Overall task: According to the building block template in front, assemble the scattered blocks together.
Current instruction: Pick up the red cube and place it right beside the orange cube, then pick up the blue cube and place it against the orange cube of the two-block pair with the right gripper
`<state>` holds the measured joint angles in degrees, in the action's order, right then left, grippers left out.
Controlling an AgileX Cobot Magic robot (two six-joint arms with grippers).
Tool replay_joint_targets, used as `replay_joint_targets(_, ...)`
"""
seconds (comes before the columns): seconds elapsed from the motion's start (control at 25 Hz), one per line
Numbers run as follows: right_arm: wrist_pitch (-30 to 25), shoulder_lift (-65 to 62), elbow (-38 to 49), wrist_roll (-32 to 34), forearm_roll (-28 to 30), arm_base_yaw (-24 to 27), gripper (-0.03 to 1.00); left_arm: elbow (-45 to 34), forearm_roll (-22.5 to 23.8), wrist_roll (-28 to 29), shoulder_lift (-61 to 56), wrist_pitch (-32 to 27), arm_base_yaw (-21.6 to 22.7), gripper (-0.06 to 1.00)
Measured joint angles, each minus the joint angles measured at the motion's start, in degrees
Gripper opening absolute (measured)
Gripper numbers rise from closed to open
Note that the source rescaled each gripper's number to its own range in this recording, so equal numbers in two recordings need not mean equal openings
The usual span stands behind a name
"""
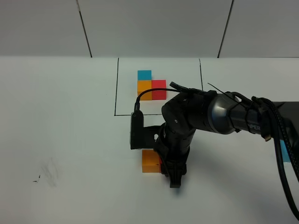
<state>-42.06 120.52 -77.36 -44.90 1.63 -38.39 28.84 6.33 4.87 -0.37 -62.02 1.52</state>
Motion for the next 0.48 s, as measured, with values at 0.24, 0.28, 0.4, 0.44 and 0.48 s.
replay_joint_targets(0.24, -3.35, -2.53, 0.0, 9.44, 0.55, 0.0, 0.96, 0.0, 0.0, 0.0, 0.0, 0.0, 0.0, 0.6)
replay_joint_targets(0.28, -4.61, -4.13, 0.0, 12.82, 1.14, 0.0, 0.98, 0.0, 0.0, 0.0, 0.0, 0.0, 0.0, 0.6)
replay_joint_targets(0.4, -7.64, -10.4, 1.1, 26.59, 4.5, 0.21, 1.0, 0.0, 0.0, 0.0, 0.0, 0.02, 0.0, 0.6)
replay_joint_targets(0.44, -8.18, -12.56, 2.09, 32.14, 5.51, 0.63, 1.0, 0.0, 0.0, 0.0, 0.0, 0.02, 0.0, 0.6)
replay_joint_targets(0.48, -8.38, -15.23, 3.35, 36.83, 6.3, 1.32, 1.0, 0.0, 0.0, 0.0, 0.0, 0.02, 0.0, 0.6)
